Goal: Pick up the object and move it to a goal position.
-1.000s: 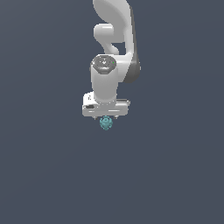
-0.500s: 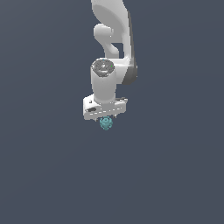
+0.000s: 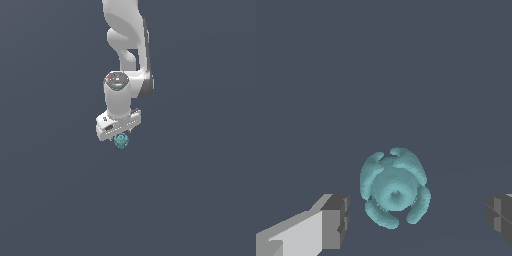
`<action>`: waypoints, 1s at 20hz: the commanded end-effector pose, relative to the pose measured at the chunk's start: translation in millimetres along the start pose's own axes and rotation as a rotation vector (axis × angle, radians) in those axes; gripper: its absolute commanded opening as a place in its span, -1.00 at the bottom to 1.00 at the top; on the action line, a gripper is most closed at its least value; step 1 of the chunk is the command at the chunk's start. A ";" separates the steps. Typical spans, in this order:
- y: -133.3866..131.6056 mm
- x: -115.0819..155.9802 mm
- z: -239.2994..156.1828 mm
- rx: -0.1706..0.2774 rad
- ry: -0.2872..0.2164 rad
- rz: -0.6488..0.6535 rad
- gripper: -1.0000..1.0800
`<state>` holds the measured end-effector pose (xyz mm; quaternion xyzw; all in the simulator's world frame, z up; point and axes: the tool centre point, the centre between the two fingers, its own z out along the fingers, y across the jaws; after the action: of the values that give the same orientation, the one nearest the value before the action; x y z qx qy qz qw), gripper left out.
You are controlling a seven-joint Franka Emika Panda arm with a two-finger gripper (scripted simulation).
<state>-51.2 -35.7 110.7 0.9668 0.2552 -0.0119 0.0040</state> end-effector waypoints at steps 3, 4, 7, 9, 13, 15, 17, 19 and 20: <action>-3.4 -6.3 9.1 0.000 0.010 -0.105 0.92; -4.1 -7.4 10.7 0.000 0.012 -0.124 0.92; -5.9 -10.5 14.9 -0.001 0.017 -0.174 0.92; -7.0 -12.1 17.1 -0.001 0.020 -0.200 0.92; -8.4 -14.4 20.1 -0.001 0.023 -0.237 0.92; -8.8 -15.0 20.9 -0.002 0.025 -0.248 0.92; -9.0 -15.4 21.3 -0.002 0.025 -0.253 0.92; -8.9 -15.3 21.2 -0.001 0.025 -0.250 0.92; -8.9 -15.3 21.5 -0.001 0.025 -0.250 0.92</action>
<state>-69.4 -35.9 89.7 0.9276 0.3735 -0.0004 0.0000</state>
